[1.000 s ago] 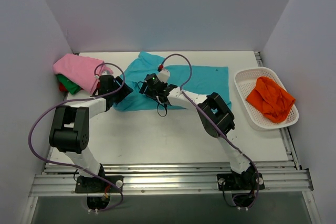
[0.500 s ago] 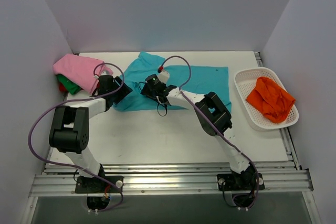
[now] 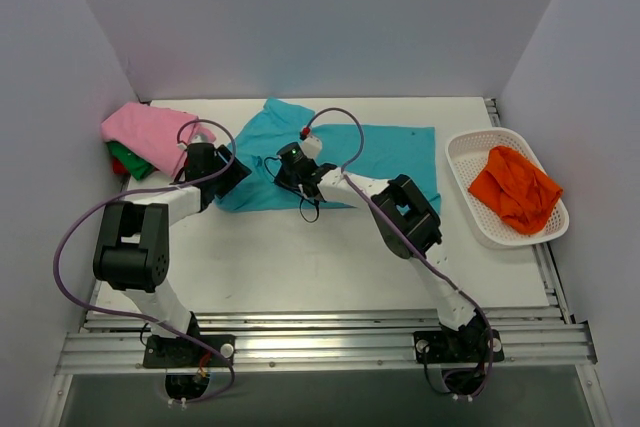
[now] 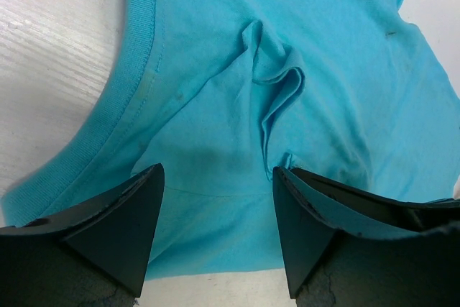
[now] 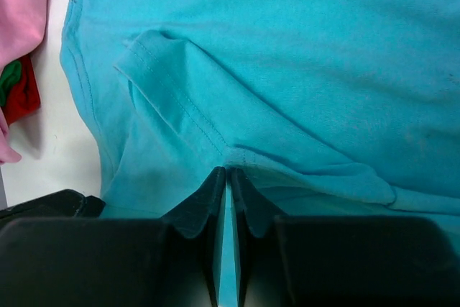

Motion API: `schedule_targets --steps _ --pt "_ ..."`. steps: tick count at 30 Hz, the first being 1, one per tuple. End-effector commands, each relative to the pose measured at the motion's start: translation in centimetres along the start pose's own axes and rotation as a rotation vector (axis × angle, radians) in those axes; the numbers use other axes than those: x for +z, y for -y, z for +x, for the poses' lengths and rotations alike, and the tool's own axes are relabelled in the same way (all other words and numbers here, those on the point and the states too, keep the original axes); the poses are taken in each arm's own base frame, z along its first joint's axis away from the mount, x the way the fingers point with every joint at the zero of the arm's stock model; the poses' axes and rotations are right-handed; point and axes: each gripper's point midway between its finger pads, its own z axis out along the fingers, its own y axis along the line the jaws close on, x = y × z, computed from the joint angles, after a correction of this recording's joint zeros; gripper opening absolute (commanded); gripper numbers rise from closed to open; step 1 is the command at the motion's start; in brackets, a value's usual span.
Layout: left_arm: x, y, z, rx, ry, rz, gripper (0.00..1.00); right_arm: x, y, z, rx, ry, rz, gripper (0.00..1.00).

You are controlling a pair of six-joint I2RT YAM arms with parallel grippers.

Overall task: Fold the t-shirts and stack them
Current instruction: Fold the tshirt

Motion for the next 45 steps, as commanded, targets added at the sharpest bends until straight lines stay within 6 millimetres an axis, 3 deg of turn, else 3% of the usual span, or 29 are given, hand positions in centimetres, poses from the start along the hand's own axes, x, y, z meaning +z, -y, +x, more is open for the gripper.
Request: schedule_targets --steps 1,11,18,21,27,32,38,42,45 --pt "-0.7 1.2 -1.7 0.017 0.049 0.051 0.70 0.4 0.3 0.4 0.004 -0.019 -0.014 0.01" --pt "-0.6 0.5 -1.8 0.008 0.051 0.046 0.70 1.1 1.5 1.6 0.000 -0.039 0.001 0.00" --pt "-0.5 0.0 -1.8 -0.006 0.050 0.056 0.70 1.2 2.7 0.7 -0.013 -0.009 0.044 0.00" --pt "-0.4 -0.1 -1.9 -0.010 0.047 0.057 0.70 0.9 2.1 -0.5 -0.008 0.011 0.032 0.00" --pt "-0.3 -0.1 -1.9 -0.012 0.046 0.061 0.70 -0.1 0.4 -5.2 -0.013 0.097 0.022 0.00" --pt "-0.1 -0.2 -2.0 -0.015 0.045 0.058 0.70 0.2 1.7 -9.2 0.013 0.144 0.043 0.00" --pt "0.4 -0.3 -2.0 -0.015 0.042 0.056 0.70 1.6 3.1 -11.3 0.032 0.157 0.060 0.00" --pt "0.9 -0.5 -2.0 -0.015 0.038 0.048 0.70 2.3 3.7 -10.9 0.043 0.126 0.053 0.00" --pt "1.2 -0.5 -2.2 -0.016 0.037 0.049 0.70 1.5 2.8 -10.7 0.046 0.127 0.030 0.44"
